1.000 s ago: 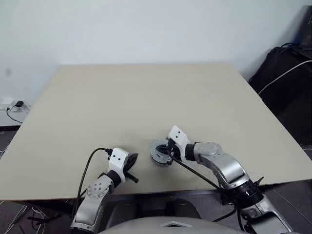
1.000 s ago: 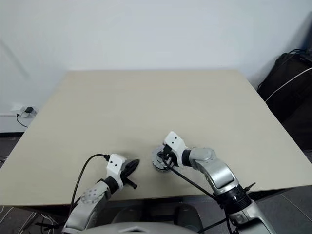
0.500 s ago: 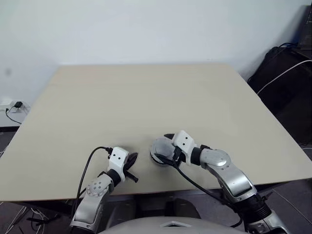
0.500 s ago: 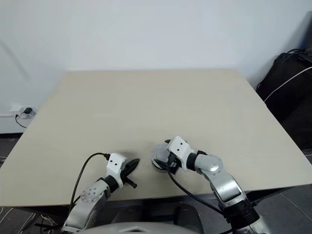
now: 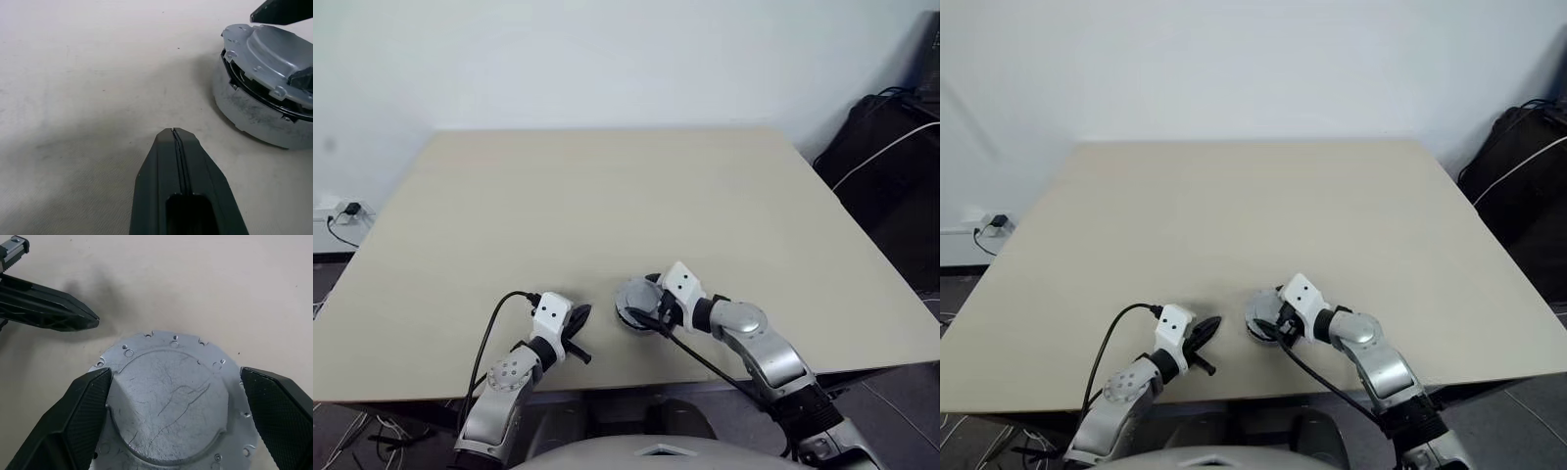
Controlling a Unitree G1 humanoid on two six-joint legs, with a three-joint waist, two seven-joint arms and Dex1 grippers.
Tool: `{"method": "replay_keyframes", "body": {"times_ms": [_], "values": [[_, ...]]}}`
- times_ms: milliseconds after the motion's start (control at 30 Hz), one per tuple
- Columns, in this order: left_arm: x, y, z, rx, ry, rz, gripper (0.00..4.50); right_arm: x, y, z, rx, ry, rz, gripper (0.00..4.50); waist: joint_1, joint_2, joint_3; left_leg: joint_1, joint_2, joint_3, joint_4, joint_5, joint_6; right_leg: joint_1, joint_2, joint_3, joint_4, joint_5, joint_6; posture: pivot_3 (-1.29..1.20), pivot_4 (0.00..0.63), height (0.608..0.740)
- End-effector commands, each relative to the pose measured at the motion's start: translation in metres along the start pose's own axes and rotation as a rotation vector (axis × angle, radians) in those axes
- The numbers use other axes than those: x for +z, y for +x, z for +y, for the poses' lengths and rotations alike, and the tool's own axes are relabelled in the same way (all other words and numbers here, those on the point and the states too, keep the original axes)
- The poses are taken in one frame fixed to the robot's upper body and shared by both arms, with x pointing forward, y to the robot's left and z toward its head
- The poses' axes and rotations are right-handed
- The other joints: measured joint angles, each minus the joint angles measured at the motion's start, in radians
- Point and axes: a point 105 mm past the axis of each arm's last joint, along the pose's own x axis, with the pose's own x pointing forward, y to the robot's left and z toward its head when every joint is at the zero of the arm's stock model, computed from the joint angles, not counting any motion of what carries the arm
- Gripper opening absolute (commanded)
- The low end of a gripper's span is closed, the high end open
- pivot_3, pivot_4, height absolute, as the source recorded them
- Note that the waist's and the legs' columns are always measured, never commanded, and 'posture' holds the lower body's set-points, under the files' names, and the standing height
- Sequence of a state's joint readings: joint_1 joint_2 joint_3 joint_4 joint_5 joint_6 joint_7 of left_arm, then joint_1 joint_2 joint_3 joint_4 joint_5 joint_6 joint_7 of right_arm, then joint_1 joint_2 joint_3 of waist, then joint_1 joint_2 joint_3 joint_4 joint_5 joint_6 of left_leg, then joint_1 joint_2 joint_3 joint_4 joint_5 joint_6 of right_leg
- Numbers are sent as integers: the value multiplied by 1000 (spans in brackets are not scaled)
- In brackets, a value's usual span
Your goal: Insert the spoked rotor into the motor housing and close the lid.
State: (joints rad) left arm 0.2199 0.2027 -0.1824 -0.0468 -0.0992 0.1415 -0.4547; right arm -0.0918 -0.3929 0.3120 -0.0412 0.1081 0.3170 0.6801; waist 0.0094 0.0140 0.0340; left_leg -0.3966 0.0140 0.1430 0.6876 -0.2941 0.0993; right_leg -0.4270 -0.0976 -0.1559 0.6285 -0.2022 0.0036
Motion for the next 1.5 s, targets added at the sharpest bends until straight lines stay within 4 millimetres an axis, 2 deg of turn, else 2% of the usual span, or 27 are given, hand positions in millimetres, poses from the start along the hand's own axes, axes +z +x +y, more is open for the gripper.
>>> {"method": "replay_keyframes", "body": {"times_ms": [33,133,300,733,1000,1133,1500], "values": [[16,-1,2,5,23,-56,0,4,-6,-9,-26,26,-15,4055,2,0,0,0,0,0,0,0,0,0,0,0,0,0,0,0,0,740],[16,-2,2,7,23,-56,0,4,-7,-9,-29,39,-16,3249,5,0,0,0,0,0,0,0,0,0,0,0,0,0,0,0,0,740],[16,-2,3,9,24,-56,0,8,-7,-8,-39,66,-34,3235,6,0,0,0,0,0,0,0,0,0,0,0,0,0,0,0,0,740],[16,0,1,-4,27,-53,0,-3,-15,-5,36,16,52,3235,10,1,-1,0,-1,0,1,0,1,0,0,1,0,1,1,0,0,740],[15,-1,1,-1,27,-53,0,0,-10,-3,44,12,53,3235,10,1,-1,0,-1,0,2,-1,1,1,0,1,0,1,1,0,0,740],[15,-2,1,4,23,-52,0,5,-7,-8,-11,10,7,3235,7,1,-1,0,-1,0,2,0,1,0,0,1,0,1,1,0,0,740],[15,-3,1,9,21,-54,0,2,-6,-9,6,23,49,3235,4,1,-1,0,-1,0,2,0,0,0,0,1,0,1,2,0,0,740]]}}
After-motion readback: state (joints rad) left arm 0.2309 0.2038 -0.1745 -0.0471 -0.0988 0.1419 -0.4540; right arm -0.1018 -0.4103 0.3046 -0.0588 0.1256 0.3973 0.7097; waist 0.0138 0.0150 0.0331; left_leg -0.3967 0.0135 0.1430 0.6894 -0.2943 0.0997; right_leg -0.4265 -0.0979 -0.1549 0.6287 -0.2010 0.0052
